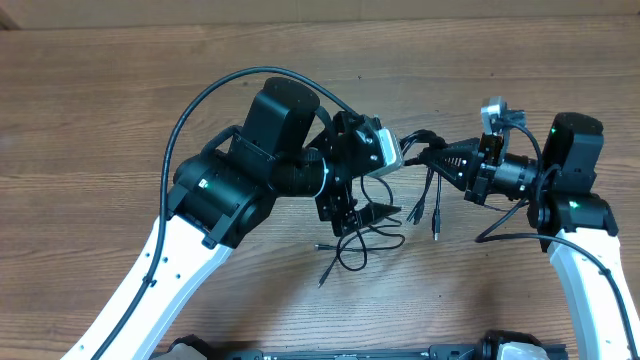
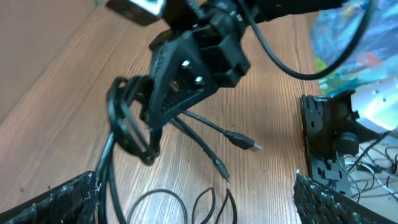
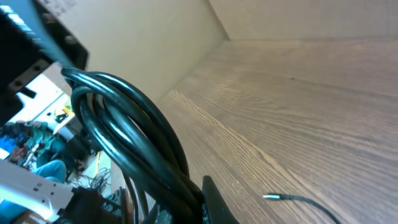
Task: Untangle cables
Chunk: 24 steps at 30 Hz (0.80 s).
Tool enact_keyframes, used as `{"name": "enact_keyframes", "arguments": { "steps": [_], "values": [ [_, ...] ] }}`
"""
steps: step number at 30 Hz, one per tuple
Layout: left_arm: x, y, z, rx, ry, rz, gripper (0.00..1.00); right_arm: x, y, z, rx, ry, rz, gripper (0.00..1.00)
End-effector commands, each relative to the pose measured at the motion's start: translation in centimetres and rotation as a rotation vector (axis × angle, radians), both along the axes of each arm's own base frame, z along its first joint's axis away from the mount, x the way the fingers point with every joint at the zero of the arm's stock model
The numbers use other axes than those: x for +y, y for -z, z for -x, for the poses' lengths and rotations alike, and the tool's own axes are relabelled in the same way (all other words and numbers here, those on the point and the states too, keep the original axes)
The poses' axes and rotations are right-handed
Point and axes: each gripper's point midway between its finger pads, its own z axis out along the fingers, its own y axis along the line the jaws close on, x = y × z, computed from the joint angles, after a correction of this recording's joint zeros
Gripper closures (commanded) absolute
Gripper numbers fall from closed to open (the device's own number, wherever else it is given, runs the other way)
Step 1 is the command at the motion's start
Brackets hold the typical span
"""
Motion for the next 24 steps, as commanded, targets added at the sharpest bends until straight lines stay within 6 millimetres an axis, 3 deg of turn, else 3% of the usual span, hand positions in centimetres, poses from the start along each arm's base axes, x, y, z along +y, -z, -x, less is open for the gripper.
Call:
{"name": "enact_keyframes", "arguments": {
  "steps": [1,3,8,17,24],
  "values": [
    [-0.5,-2.6,1.8,-0.104,0.136,0.069,0.07,-0.2,-0.3,-0.4,0.010,0.020,0.005,0.96],
    [-0.6,-2.5,2.0,-0.091,0.145,0.074,0.23,-0.1,-0.3,-0.3,0.009,0.013,0.000,0.96],
    [-1.1,-1.2,1.2,0.037,0.092,0.067,0.26,0.5,-1.6,0.9,-0.028,-0.075,-0.053,0.96],
    [-2.3,2.1,-0.6,0.152,0.055,0.016,0.20,0.6,-1.9,0.9,-0.053,-0.085,-0.055,0.96],
    [-2.7,2.0,-1.8,0.110,0.039,0.026,0.07,0.6,-1.9,0.9,-0.052,-0.086,-0.055,0.96]
  ]
}}
